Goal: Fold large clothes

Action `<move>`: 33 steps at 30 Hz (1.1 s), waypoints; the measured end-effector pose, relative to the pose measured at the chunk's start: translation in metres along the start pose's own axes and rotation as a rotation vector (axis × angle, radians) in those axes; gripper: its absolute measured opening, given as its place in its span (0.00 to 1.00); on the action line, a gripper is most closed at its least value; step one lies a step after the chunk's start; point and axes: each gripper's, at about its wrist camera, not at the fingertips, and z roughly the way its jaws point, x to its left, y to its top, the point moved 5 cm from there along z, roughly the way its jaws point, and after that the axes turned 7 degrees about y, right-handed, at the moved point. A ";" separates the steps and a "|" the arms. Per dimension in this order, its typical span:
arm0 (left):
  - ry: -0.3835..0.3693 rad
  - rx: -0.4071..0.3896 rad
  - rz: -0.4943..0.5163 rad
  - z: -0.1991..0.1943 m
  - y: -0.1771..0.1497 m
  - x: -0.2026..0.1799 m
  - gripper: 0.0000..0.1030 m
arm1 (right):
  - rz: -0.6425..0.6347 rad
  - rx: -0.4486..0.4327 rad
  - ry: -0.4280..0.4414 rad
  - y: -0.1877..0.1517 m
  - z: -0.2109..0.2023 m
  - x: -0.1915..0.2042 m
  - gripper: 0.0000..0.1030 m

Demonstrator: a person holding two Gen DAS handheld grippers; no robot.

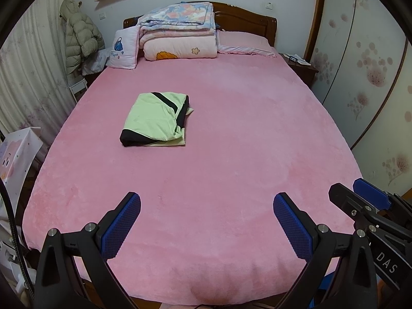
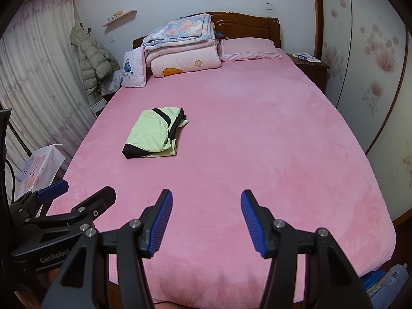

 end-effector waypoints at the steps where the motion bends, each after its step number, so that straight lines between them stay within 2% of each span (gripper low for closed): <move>1: 0.000 0.004 0.000 0.001 0.000 0.000 0.99 | 0.002 0.002 0.001 0.000 0.001 0.000 0.54; 33: -0.018 0.041 0.000 0.013 0.004 0.006 0.99 | 0.019 0.031 0.001 0.001 0.015 -0.001 0.54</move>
